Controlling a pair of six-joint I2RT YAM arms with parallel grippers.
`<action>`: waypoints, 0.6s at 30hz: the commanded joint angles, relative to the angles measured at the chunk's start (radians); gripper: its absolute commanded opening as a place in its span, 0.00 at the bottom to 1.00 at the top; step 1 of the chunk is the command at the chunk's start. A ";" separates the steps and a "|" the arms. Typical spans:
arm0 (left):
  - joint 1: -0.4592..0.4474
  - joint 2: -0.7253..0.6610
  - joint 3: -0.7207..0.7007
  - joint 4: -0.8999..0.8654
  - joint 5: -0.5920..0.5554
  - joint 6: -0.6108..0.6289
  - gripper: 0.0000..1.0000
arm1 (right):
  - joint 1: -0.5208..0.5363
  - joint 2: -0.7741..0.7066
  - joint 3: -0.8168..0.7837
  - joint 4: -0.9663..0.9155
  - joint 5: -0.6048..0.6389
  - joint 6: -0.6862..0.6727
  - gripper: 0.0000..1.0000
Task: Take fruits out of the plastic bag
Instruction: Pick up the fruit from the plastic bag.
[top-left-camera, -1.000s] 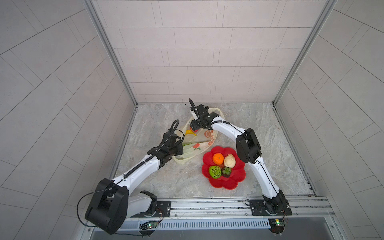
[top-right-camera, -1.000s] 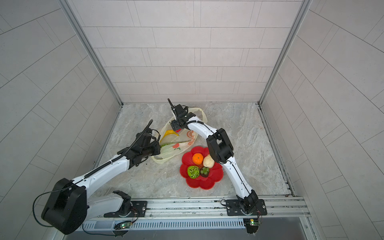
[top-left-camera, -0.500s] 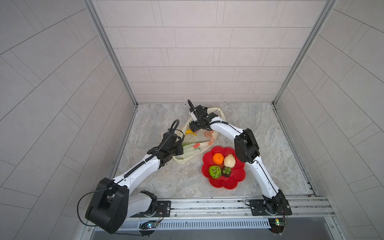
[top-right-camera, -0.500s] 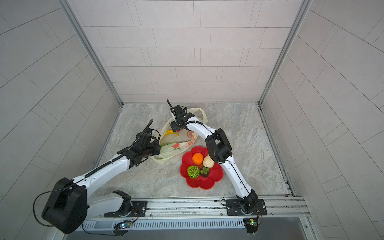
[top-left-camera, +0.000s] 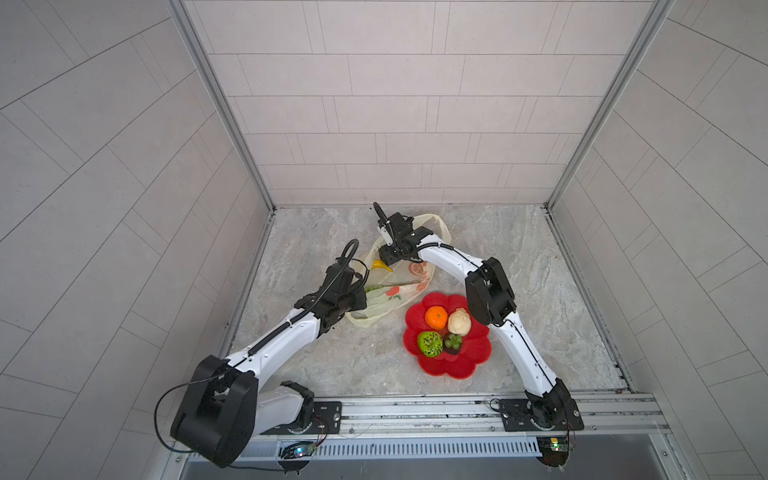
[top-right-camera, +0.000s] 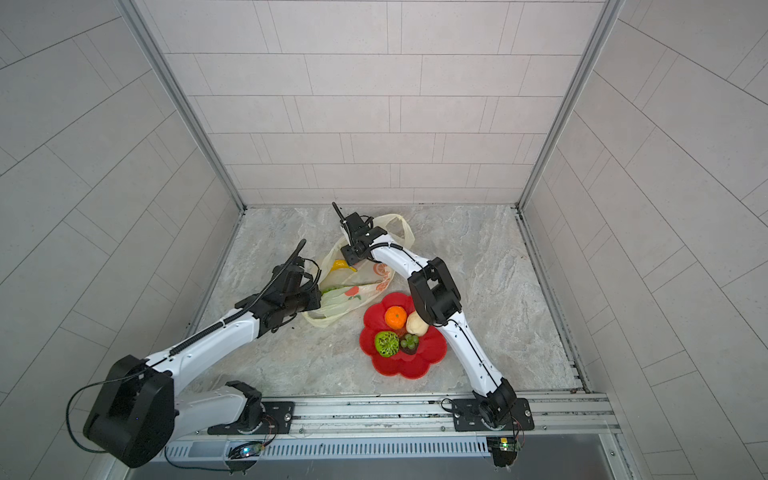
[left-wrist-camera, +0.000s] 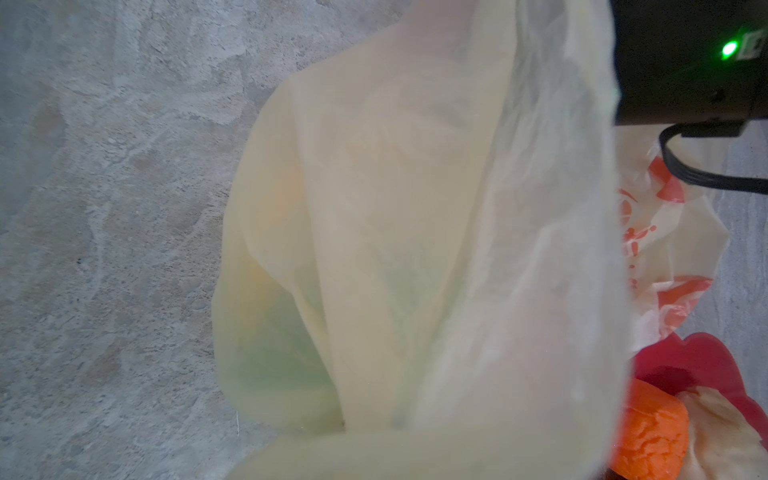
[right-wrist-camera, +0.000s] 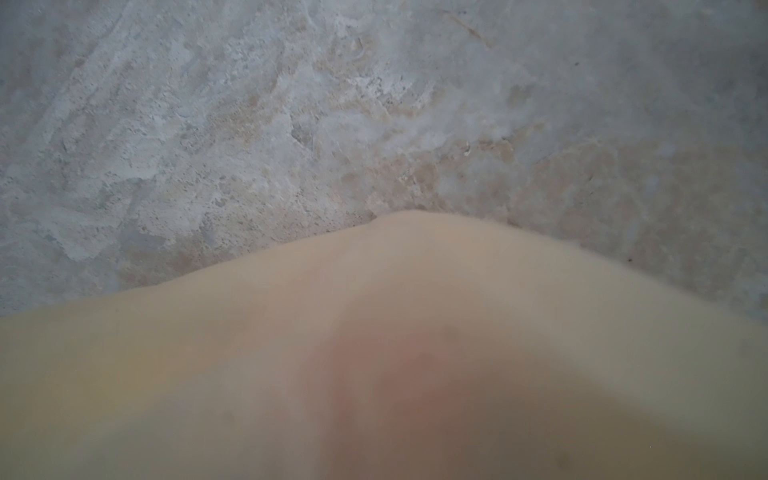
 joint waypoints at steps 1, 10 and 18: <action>0.006 0.004 -0.007 0.009 -0.008 -0.001 0.12 | 0.018 -0.087 -0.019 -0.045 0.016 -0.013 0.62; 0.006 0.006 -0.004 0.000 -0.024 -0.002 0.12 | 0.037 -0.303 -0.264 -0.001 0.058 0.019 0.62; 0.007 0.005 -0.004 -0.001 -0.025 -0.004 0.12 | 0.053 -0.562 -0.566 -0.004 0.119 0.055 0.62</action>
